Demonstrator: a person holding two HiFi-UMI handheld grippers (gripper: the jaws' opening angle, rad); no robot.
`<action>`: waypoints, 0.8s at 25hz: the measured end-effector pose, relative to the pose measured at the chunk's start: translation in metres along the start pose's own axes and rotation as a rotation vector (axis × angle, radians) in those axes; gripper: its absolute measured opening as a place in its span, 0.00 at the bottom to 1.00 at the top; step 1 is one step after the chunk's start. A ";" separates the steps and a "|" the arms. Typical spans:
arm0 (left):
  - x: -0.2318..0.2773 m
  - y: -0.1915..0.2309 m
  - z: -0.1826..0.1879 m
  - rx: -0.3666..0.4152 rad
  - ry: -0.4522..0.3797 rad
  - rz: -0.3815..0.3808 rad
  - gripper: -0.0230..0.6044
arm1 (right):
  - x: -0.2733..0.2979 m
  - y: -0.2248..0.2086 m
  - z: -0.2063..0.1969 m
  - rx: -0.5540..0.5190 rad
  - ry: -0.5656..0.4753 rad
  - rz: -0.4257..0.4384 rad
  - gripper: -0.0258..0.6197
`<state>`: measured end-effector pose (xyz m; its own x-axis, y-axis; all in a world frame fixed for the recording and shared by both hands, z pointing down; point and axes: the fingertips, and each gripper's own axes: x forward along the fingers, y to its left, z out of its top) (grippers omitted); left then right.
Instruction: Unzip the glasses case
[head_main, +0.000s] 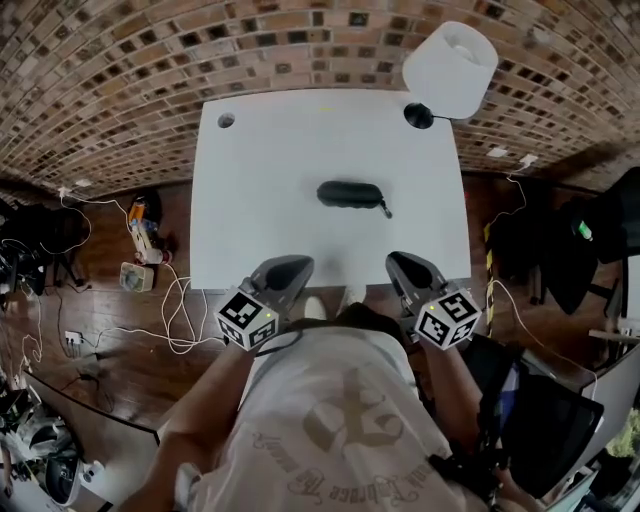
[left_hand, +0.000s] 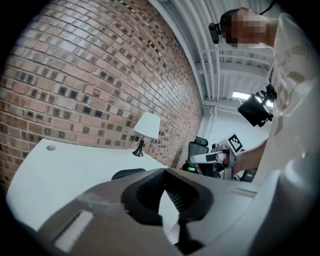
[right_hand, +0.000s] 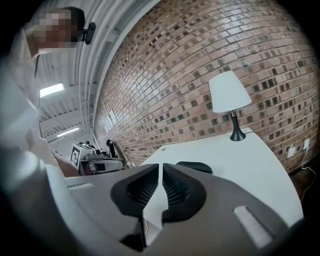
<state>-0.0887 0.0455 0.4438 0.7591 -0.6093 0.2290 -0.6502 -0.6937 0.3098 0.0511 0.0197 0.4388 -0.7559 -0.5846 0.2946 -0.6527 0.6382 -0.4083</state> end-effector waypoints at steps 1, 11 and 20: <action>-0.002 -0.002 -0.001 0.004 -0.004 -0.009 0.04 | -0.002 0.004 -0.001 -0.004 -0.006 -0.007 0.09; -0.030 0.004 0.006 0.059 -0.025 -0.033 0.04 | 0.003 0.041 -0.002 -0.057 -0.050 -0.007 0.09; -0.030 -0.003 -0.003 0.062 -0.028 -0.038 0.04 | -0.011 0.048 -0.012 -0.058 -0.060 -0.022 0.09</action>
<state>-0.1094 0.0671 0.4383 0.7827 -0.5920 0.1921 -0.6223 -0.7385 0.2594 0.0279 0.0629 0.4260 -0.7381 -0.6267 0.2499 -0.6723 0.6519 -0.3508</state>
